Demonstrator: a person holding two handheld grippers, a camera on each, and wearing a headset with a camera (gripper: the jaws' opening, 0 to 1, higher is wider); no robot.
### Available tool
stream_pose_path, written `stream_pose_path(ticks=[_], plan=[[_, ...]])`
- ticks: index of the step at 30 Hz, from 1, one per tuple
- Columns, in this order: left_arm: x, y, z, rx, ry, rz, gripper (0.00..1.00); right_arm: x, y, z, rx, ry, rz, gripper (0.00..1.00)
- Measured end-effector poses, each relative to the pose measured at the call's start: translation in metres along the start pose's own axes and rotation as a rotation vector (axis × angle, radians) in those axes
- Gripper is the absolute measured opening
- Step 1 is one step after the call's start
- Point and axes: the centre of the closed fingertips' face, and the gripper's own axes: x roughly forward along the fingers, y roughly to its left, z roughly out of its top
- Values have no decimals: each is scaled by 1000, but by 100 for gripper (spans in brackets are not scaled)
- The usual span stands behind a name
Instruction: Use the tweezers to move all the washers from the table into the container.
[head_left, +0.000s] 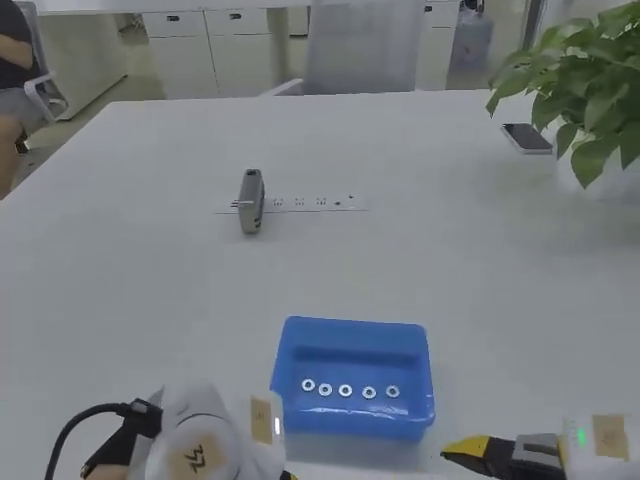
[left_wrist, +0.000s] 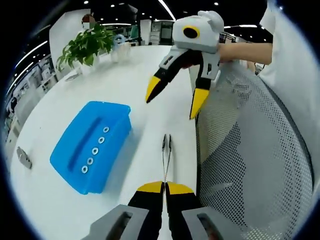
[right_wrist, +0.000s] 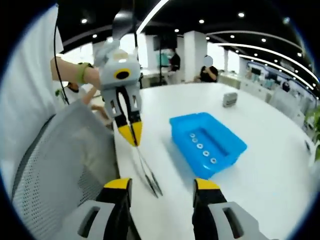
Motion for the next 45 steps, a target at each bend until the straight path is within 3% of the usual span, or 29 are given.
stream_pose_path(ticks=[3,6,9,14,19,25,31,35,39,43,45], plan=[[6,2,-7,28,68,9,0,-11,-6,0,6,3,-32,52],[12,3,-9,42,110,10,0,-19,-9,2,5,4,-48,53],[14,4,-9,31,126,4,0,-22,-10,1,10,3,-63,56],[16,6,-16,52,188,12,0,-28,-8,1,29,-7,-85,59],[16,8,-21,57,219,19,0,-34,-12,5,96,-54,-149,63],[17,9,-27,44,259,34,0,-43,-9,14,118,-105,-181,68],[15,12,-30,-9,257,84,0,-60,-21,13,116,-116,-199,70],[5,12,-33,-51,226,128,5,-68,-30,14,124,-139,-224,71],[-15,18,-40,-107,183,232,19,-68,-37,14,143,-143,-273,74],[-45,29,-46,-210,87,396,34,-68,-46,11,134,-147,-314,80],[-61,32,-48,-283,12,470,39,-69,-51,13,137,-169,-342,84]])
